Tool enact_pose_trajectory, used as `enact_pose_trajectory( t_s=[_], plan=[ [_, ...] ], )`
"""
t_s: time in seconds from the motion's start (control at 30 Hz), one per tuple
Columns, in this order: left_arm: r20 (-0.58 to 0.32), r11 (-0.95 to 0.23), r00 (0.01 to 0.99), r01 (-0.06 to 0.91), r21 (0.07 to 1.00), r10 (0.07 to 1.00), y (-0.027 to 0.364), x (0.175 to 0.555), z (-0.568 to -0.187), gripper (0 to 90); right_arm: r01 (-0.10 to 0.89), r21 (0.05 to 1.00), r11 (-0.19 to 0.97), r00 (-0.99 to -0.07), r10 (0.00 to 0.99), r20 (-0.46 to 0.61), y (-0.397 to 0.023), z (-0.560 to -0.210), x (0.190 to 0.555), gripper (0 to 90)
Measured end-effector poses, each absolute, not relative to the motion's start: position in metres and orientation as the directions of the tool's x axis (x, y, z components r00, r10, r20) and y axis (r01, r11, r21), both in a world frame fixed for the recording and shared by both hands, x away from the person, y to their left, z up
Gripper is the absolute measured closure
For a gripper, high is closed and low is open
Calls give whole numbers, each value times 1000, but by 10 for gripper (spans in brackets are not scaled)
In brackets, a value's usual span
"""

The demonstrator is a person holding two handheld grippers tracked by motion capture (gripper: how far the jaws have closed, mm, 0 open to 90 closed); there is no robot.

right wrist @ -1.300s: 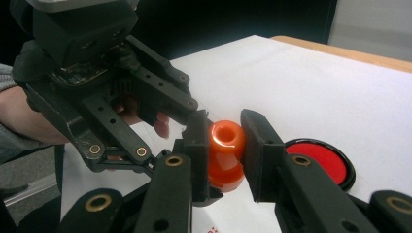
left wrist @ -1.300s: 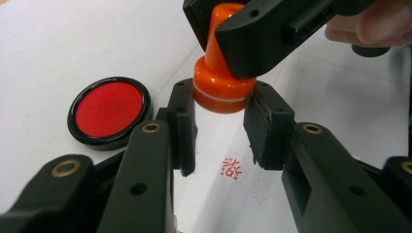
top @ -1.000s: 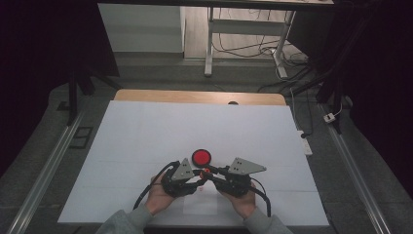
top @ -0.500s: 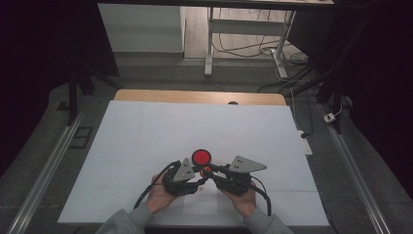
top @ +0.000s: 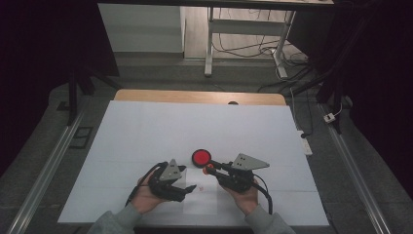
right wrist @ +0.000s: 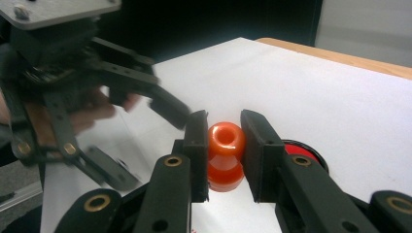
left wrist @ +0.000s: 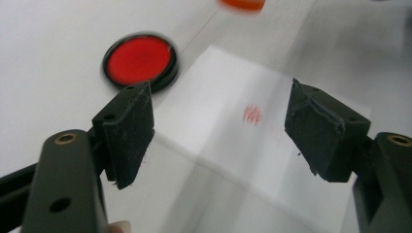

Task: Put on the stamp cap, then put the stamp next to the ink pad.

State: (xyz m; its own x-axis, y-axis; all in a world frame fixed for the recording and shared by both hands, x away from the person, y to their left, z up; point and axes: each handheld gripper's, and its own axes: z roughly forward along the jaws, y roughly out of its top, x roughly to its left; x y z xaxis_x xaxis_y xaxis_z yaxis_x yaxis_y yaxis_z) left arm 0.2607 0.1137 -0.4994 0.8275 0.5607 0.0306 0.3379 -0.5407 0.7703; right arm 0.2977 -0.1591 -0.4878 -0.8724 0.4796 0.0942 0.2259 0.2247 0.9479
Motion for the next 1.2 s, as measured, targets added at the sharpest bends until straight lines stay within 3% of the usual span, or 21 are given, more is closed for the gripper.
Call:
enact_pose_trajectory(
  t_s=[0.53,1.03,1.2],
  plan=[
    [-23,-420,717,433,798,697,205,238,-502,259,229,941,249,-847,528,67,-168,-485,312,726],
    [-48,-396,693,465,792,719,220,235,-511,264,274,926,259,-756,654,41,-181,-485,358,725],
    [-57,-398,694,476,785,718,221,235,-514,264,338,893,296,-740,670,59,-176,-500,379,724]
  ],
)
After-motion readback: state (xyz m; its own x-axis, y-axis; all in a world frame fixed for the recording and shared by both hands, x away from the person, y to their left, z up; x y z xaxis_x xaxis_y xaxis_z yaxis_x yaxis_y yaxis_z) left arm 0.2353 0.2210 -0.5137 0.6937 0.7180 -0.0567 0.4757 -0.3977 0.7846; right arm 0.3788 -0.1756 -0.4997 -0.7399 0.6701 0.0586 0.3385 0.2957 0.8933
